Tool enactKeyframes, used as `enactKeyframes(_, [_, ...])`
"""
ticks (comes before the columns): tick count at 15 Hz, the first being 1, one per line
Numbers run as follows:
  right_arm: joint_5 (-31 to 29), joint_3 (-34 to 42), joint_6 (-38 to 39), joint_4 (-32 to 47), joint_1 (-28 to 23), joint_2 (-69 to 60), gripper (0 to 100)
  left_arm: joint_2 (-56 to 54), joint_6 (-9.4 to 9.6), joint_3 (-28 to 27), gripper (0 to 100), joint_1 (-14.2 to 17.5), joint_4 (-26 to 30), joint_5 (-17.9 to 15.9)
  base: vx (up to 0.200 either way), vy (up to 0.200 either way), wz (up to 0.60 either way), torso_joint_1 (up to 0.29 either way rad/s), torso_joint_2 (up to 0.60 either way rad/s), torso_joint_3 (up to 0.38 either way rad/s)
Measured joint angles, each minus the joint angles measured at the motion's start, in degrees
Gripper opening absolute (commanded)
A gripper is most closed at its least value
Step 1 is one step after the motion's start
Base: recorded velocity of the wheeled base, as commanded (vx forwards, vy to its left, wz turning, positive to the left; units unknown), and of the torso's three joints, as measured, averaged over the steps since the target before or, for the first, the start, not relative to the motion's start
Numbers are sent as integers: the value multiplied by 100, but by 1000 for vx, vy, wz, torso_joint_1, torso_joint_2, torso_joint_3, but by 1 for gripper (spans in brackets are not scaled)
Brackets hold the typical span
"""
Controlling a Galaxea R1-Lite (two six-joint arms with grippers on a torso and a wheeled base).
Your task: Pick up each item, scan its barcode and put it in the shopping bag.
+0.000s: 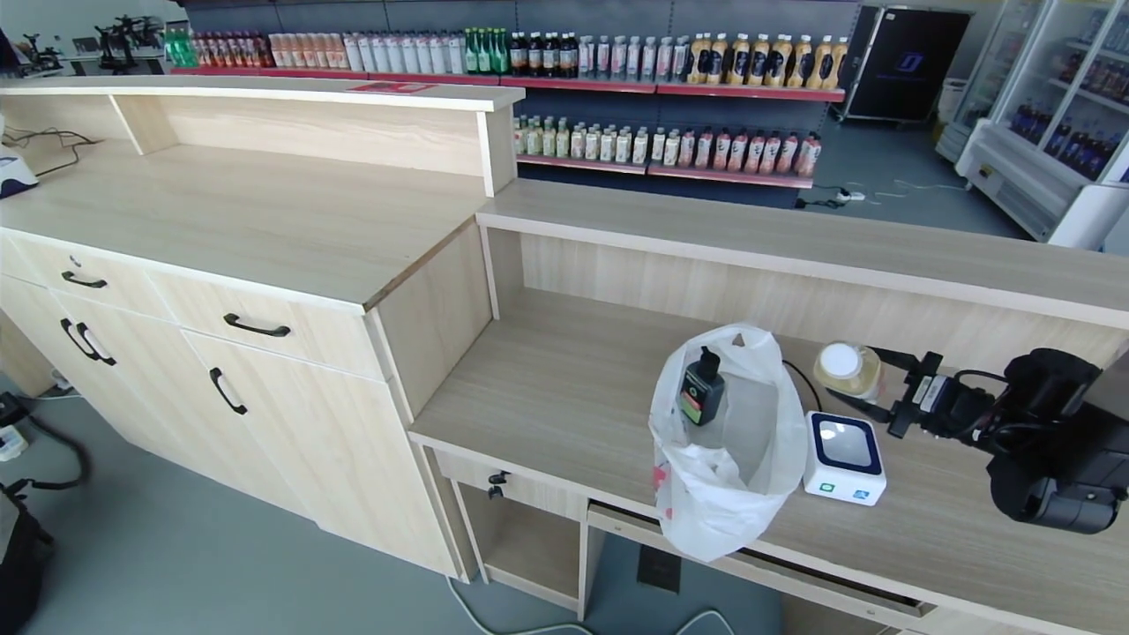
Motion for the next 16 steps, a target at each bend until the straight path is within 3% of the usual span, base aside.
enactKeyframes(6, [453, -252, -17, -2, -132, 345, 0, 0, 0, 0, 100, 0, 0, 0, 0, 0, 0, 0, 0, 0])
enactKeyframes(16, [662, -603, -48, -5, -234, 551, 0, 0, -2, 0, 100, 0, 0, 0, 0, 0, 0, 0, 0, 0])
